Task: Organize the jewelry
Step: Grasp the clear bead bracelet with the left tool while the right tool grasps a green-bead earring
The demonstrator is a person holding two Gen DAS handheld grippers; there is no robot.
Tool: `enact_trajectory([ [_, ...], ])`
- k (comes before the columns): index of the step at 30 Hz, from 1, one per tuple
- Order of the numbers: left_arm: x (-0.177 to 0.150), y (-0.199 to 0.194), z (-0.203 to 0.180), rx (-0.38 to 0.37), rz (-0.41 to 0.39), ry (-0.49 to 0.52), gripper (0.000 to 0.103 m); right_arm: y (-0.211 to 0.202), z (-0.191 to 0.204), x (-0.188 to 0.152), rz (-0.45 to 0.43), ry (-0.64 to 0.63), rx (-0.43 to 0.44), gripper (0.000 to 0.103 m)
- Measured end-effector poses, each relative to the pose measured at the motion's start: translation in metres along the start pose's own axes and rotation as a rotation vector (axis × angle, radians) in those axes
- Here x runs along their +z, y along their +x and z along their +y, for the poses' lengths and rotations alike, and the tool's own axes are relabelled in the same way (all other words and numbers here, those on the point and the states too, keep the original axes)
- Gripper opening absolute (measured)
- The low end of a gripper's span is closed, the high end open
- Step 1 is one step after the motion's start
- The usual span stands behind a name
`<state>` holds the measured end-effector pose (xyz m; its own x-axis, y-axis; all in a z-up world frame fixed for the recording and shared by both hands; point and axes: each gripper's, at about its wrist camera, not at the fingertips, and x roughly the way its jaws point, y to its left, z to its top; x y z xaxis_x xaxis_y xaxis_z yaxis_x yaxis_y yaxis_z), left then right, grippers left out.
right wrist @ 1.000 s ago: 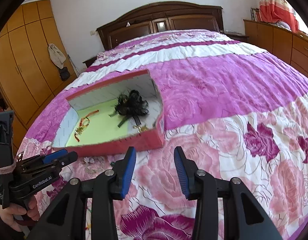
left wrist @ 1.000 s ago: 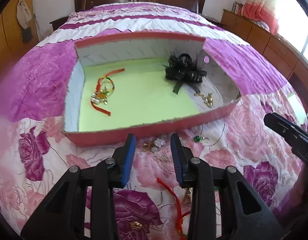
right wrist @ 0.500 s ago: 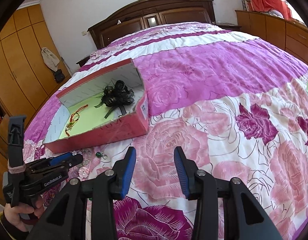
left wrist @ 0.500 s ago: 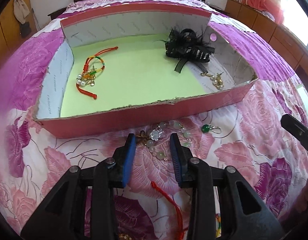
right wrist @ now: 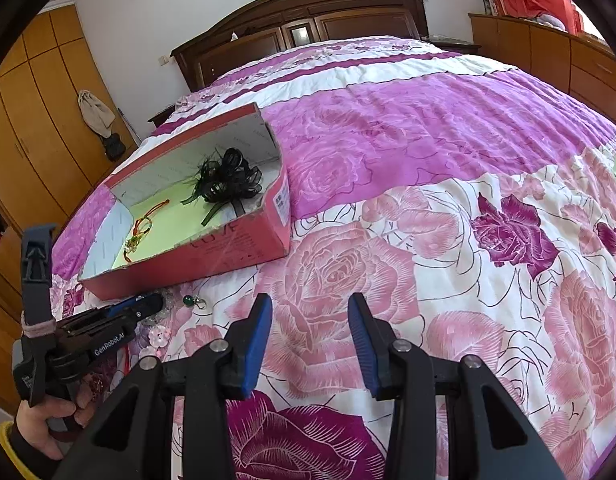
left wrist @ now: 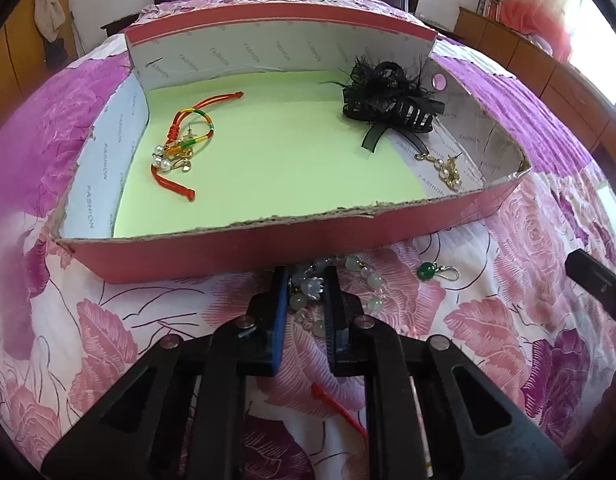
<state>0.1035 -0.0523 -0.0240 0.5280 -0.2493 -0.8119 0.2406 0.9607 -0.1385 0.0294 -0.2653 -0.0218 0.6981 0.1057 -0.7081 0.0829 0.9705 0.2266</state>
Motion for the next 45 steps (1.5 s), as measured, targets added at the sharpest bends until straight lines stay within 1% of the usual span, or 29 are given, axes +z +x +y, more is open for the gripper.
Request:
enact_trajectory([
  [7,-0.004,-0.023,0.008,-0.029,-0.039,-0.019,0.008,-0.002,0.008,-0.001,0.002,-0.023,-0.004,0.043],
  [12,-0.004,-0.045,0.014,-0.029,-0.080,-0.023,0.007,-0.003,0.017,-0.001,0.007,-0.042,-0.003,0.043],
  [18,-0.001,-0.062,0.026,-0.014,-0.115,-0.044,0.007,-0.002,0.032,-0.001,0.014,-0.081,0.005,0.043],
  [23,-0.002,-0.062,0.040,0.018,-0.116,-0.065,0.007,0.000,0.044,0.000,0.029,-0.107,0.015,0.043],
  [31,-0.010,-0.050,0.059,0.037,-0.085,-0.117,0.007,0.009,0.073,0.005,0.056,-0.164,0.056,0.043],
  [36,-0.016,-0.042,0.068,0.040,-0.065,-0.134,0.007,0.034,0.092,0.005,0.123,-0.185,0.077,0.042],
  [40,-0.019,-0.037,0.072,0.027,-0.054,-0.150,0.007,0.053,0.099,0.005,0.159,-0.198,0.061,0.036],
  [45,-0.021,-0.033,0.075,0.010,-0.052,-0.159,0.007,0.073,0.107,0.006,0.177,-0.228,0.016,0.035],
])
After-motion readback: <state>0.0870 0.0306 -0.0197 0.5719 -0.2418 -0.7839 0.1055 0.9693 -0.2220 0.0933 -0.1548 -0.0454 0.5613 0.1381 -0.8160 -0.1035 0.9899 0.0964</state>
